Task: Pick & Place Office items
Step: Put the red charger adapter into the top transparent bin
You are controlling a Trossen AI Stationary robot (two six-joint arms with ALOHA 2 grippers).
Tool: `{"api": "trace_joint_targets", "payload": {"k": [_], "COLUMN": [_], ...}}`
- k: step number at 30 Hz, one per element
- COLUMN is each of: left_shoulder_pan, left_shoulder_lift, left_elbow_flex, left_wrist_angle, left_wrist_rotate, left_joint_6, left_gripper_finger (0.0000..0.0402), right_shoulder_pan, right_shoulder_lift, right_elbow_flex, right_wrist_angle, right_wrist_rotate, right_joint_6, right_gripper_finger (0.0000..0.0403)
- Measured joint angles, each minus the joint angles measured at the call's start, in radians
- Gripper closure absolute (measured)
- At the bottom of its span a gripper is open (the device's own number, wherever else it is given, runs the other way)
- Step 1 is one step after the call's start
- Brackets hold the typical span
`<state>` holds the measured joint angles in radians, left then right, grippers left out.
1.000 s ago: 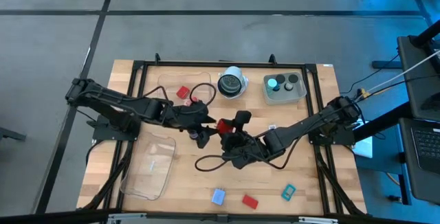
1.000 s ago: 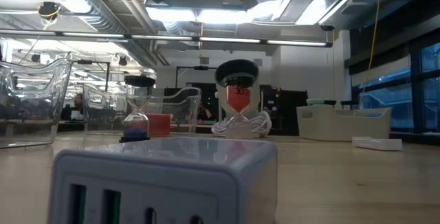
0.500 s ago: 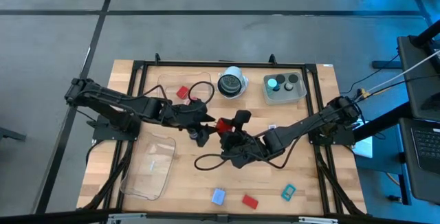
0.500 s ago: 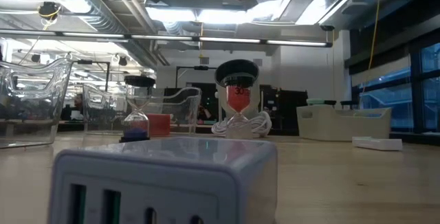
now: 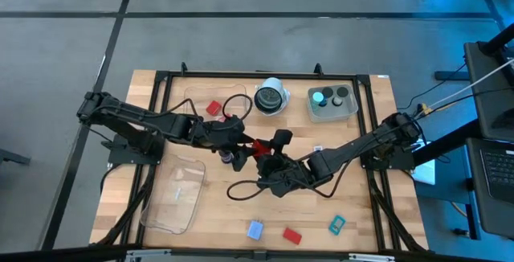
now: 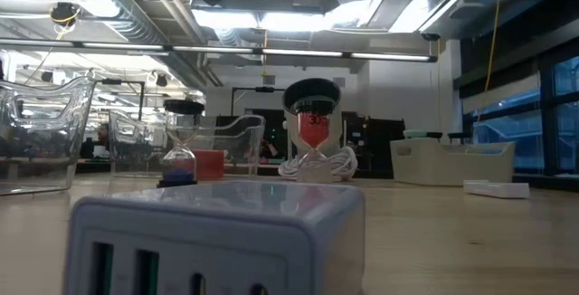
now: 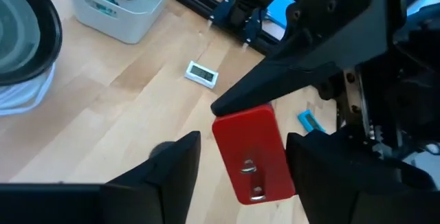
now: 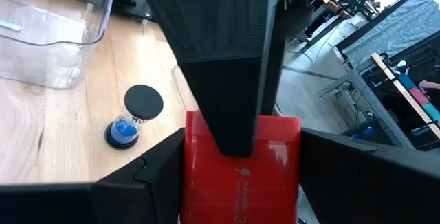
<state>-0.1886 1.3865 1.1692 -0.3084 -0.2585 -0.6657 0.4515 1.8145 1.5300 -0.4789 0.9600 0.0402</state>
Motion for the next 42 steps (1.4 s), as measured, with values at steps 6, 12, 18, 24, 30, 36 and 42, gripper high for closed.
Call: {"api": "trace_joint_targets", "payload": {"k": [6, 12, 18, 24, 30, 36, 42], "left_shoulder_pan": [0.002, 0.003, 0.002, -0.001, -0.001, -0.001, 0.010], "left_shoulder_lift": [0.000, -0.001, -0.001, 0.000, 0.001, 0.001, 0.000], "left_elbow_flex": [0.000, 0.000, 0.000, -0.001, -0.001, -0.001, -0.001], "left_wrist_angle": [0.000, 0.008, 0.022, 0.010, 0.006, 0.017, 0.027], "left_wrist_rotate": [0.031, 0.026, 0.025, 0.035, 0.054, 0.054, 0.063], "left_joint_6": [-0.040, -0.084, -0.087, -0.085, -0.091, -0.092, -0.079], "left_gripper_finger": [0.0238, 0.0276, 0.0277, 0.0278, 0.0278, 0.0278, 0.0277], "right_shoulder_pan": [0.000, 0.000, 0.011, 0.012, 0.012, 0.014, 0.006], "right_shoulder_lift": [0.000, 0.000, 0.000, -0.001, -0.003, -0.031, -0.138], "right_elbow_flex": [0.000, 0.000, 0.000, 0.000, 0.000, 0.000, 0.000], "right_wrist_angle": [0.007, 0.000, 0.003, 0.012, 0.012, -0.018, -0.172], "right_wrist_rotate": [0.000, 0.023, 0.053, -0.011, -0.092, -0.182, -0.393], "right_joint_6": [-0.003, -0.014, -0.027, 0.003, 0.056, 0.100, 0.299], "right_gripper_finger": [0.0179, 0.0179, 0.0177, 0.0148, 0.0089, 0.0030, 0.0004]}}
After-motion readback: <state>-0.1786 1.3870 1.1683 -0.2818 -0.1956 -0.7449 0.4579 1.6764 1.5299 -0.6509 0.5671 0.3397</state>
